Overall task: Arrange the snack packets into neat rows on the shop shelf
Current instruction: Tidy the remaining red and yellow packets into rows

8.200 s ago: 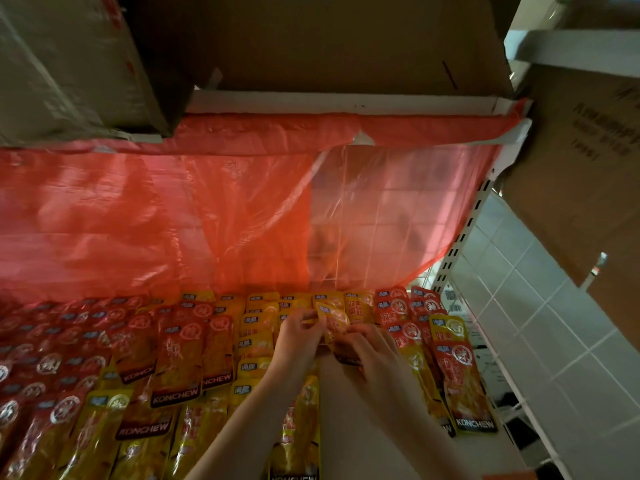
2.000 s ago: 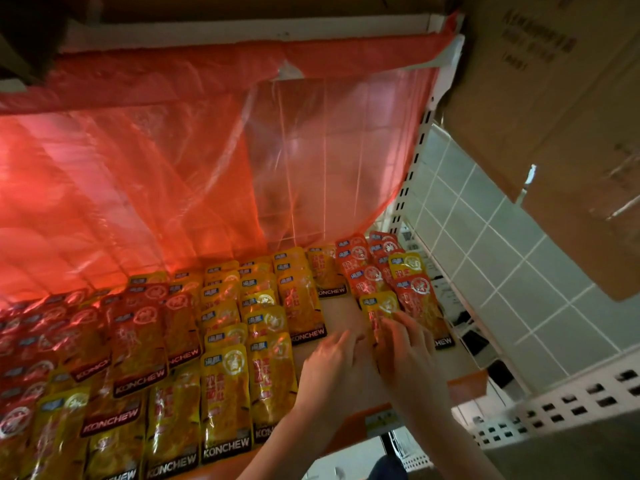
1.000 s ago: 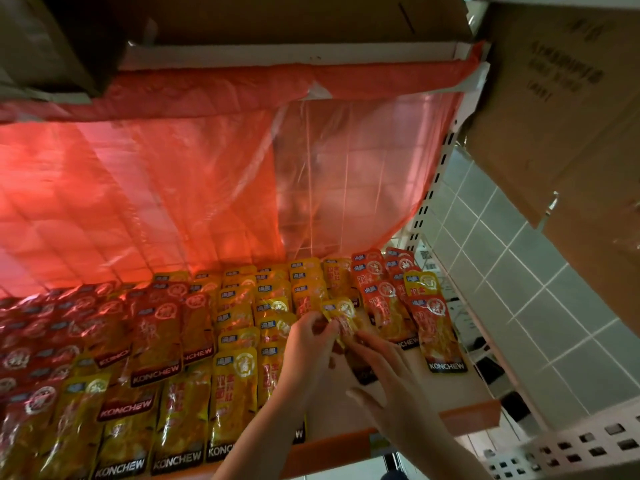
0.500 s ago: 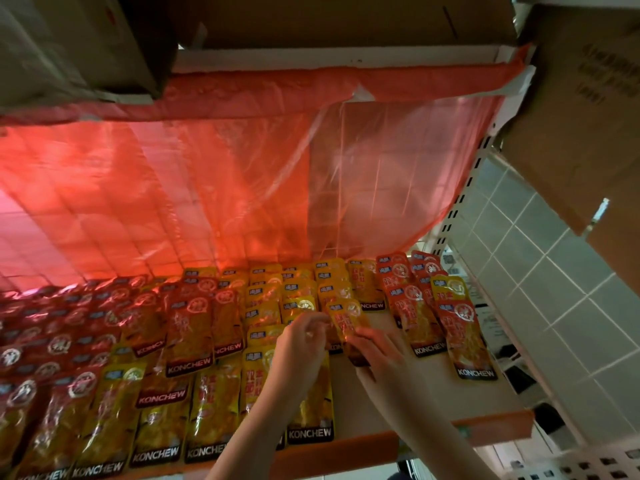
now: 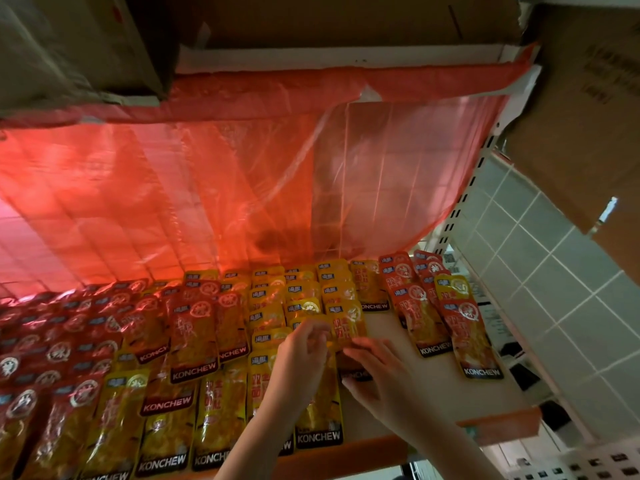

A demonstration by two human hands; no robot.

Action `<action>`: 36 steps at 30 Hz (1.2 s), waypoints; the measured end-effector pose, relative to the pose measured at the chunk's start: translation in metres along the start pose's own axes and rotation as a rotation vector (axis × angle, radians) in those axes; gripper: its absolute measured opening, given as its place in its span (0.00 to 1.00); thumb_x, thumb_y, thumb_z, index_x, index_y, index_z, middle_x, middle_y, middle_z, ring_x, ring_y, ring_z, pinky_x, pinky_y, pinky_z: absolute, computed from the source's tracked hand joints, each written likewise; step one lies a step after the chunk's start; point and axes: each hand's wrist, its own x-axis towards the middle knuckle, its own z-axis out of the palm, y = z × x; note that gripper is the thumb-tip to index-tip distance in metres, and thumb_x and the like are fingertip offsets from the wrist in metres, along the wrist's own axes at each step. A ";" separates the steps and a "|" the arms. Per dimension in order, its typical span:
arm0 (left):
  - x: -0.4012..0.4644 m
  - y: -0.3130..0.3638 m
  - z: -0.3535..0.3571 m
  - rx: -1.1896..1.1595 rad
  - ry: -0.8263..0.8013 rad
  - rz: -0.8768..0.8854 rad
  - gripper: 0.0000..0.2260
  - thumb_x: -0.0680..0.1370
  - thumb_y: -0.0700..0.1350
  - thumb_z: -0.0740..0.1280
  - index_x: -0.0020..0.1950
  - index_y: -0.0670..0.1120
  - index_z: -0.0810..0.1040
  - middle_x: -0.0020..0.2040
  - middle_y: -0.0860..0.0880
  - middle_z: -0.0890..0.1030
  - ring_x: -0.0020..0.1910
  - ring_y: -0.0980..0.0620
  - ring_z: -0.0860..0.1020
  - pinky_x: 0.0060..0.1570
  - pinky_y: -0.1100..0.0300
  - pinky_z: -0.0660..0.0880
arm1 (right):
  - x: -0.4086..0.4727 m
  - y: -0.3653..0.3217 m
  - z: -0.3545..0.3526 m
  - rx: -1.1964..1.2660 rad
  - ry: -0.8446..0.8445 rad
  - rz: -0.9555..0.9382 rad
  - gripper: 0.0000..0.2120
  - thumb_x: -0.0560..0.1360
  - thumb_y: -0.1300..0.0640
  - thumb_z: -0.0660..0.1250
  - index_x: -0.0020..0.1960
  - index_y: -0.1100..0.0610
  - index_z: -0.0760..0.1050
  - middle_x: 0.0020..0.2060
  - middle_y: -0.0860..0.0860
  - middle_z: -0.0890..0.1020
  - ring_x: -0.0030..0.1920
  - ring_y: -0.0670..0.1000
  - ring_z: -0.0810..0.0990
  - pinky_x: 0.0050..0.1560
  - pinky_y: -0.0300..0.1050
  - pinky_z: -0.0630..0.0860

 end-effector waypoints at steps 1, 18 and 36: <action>0.000 0.000 0.000 0.022 0.002 0.011 0.08 0.80 0.41 0.59 0.52 0.52 0.75 0.47 0.53 0.80 0.43 0.58 0.79 0.43 0.58 0.79 | 0.000 0.000 0.000 -0.011 -0.001 0.000 0.18 0.72 0.42 0.63 0.57 0.51 0.76 0.56 0.46 0.77 0.54 0.46 0.74 0.51 0.42 0.76; 0.002 -0.002 0.015 0.288 0.044 0.239 0.09 0.79 0.42 0.61 0.58 0.49 0.76 0.53 0.56 0.79 0.48 0.64 0.75 0.46 0.75 0.71 | 0.004 0.003 0.004 -0.046 0.078 0.071 0.11 0.73 0.51 0.61 0.54 0.50 0.74 0.54 0.47 0.78 0.51 0.47 0.76 0.47 0.43 0.77; 0.083 0.044 0.072 0.770 -0.199 0.378 0.14 0.76 0.37 0.61 0.61 0.45 0.74 0.61 0.47 0.74 0.63 0.48 0.69 0.62 0.54 0.67 | 0.064 0.071 -0.033 -0.400 -0.142 0.363 0.18 0.77 0.49 0.59 0.65 0.49 0.66 0.69 0.50 0.66 0.68 0.53 0.64 0.65 0.51 0.63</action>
